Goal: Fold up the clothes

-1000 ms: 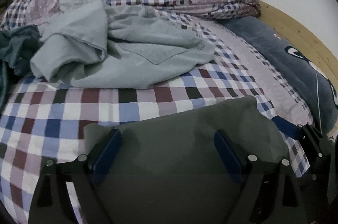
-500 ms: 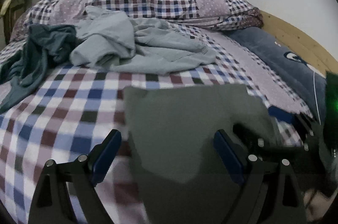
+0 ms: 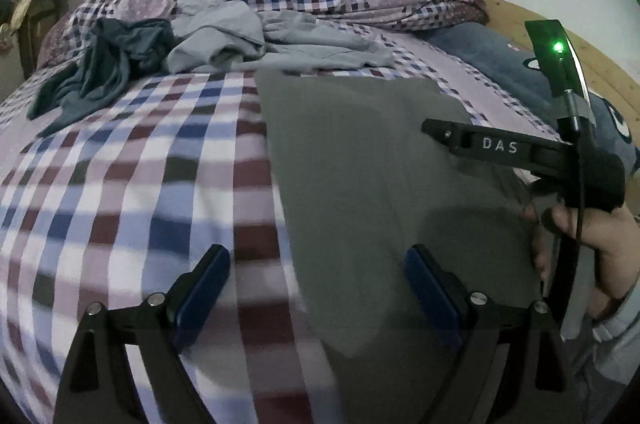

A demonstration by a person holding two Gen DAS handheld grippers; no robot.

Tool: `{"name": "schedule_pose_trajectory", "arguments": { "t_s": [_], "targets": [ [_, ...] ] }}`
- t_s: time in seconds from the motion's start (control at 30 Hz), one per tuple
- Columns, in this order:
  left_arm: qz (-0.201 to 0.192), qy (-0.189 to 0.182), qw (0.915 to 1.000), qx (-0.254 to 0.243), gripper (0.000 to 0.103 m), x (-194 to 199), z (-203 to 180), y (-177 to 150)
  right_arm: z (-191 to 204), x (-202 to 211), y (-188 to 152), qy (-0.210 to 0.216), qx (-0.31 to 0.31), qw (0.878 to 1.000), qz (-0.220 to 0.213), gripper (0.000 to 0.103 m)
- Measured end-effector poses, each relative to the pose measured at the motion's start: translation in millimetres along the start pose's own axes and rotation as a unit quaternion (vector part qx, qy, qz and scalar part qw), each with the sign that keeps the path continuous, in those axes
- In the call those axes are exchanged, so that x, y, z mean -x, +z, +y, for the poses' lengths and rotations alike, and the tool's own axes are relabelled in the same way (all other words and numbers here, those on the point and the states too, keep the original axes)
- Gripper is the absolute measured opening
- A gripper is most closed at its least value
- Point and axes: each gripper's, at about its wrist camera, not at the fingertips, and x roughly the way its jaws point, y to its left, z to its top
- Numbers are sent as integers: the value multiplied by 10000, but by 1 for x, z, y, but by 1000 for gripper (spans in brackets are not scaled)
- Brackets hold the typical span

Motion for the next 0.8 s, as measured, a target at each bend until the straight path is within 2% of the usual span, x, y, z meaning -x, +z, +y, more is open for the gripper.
{"name": "schedule_pose_trajectory", "arguments": {
  "t_s": [0.4,0.6,0.73,0.8],
  "targets": [
    [370,-105,9992,-145,92,25,-9,-36,5,57,-75,-191,164,9992,308,97],
    [544,-195,9979,-289,92,32,-14,-46,6,79,-96,-340,184,9985,381,97],
    [806,-520,9953,-115,92,36,-13,-53,5,92,-108,-422,203,9979,442,97],
    [997,-839,9914,138,92,37,-10,-56,8,98,-116,-478,376,9969,498,97]
  ]
}}
